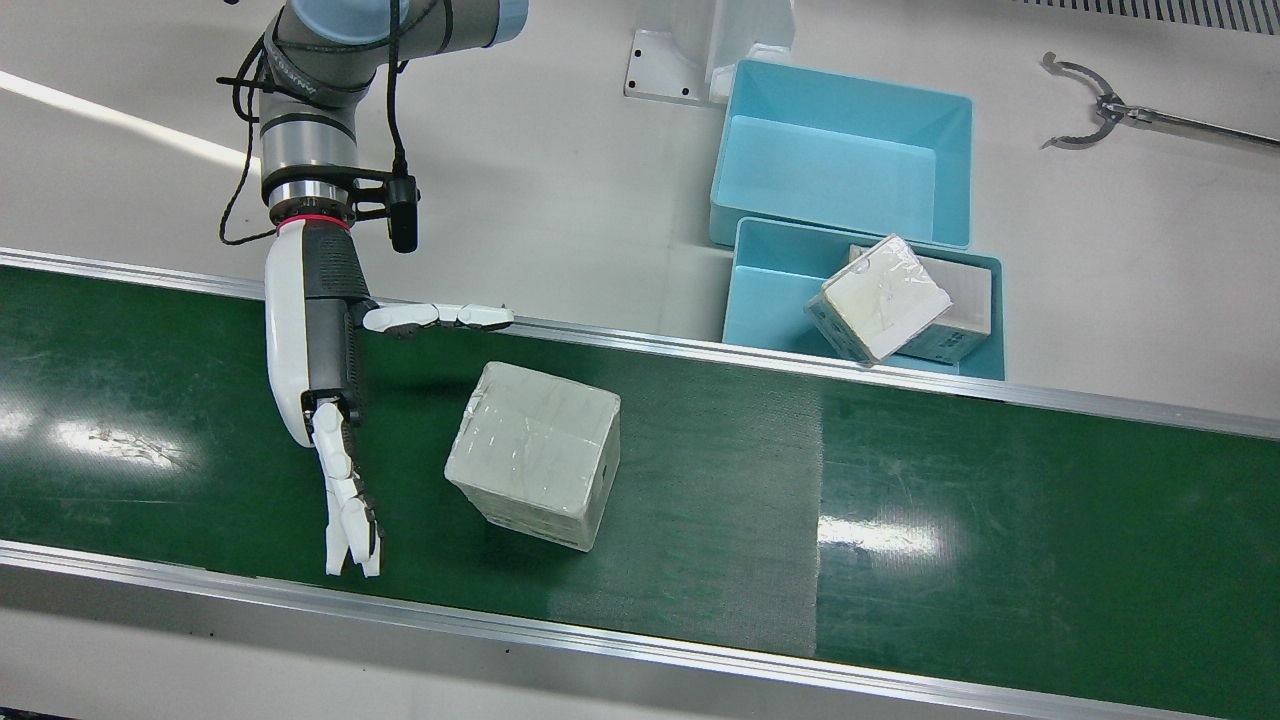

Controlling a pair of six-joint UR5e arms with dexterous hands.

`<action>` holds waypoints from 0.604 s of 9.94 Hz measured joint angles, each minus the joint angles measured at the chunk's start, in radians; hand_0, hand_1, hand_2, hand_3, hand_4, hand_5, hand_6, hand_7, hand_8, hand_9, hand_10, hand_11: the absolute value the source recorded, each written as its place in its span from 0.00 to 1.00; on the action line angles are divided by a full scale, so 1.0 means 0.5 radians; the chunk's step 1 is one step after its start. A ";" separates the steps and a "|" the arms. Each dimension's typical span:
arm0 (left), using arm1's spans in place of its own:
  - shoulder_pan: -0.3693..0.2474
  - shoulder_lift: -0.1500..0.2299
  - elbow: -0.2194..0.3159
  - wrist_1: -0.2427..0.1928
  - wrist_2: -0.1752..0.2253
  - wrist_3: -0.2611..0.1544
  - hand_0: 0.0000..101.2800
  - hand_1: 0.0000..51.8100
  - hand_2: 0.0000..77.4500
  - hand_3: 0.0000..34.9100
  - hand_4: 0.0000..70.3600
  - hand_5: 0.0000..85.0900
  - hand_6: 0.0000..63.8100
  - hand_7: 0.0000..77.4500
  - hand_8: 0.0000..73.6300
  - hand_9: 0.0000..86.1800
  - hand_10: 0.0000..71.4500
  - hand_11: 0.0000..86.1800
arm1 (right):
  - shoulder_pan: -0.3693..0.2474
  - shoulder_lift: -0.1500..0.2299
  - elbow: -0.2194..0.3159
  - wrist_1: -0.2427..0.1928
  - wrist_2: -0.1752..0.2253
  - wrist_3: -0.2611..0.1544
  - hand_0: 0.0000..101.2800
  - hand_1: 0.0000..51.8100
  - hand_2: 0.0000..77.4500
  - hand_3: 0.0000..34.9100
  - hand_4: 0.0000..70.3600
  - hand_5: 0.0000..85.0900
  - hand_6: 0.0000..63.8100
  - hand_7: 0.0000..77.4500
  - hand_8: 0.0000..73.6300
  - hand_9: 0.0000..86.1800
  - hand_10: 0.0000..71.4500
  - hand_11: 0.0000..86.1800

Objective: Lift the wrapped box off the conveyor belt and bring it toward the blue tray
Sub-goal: 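Close the right hand around the white wrapped box on the belt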

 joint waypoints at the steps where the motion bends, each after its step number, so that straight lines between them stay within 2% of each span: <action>1: 0.000 0.000 0.000 0.000 0.000 0.000 0.00 0.00 0.01 0.00 0.00 0.01 0.00 0.00 0.00 0.00 0.00 0.00 | -0.003 0.000 -0.012 0.009 0.000 -0.001 0.46 0.24 0.13 0.16 0.05 0.04 0.00 0.01 0.00 0.02 0.01 0.02; 6: 0.000 0.000 0.000 0.000 0.000 0.000 0.00 0.00 0.01 0.00 0.00 0.01 0.00 0.01 0.00 0.00 0.00 0.00 | -0.006 0.001 -0.068 0.080 0.002 -0.001 0.46 0.24 0.14 0.16 0.06 0.05 0.00 0.01 0.00 0.02 0.01 0.02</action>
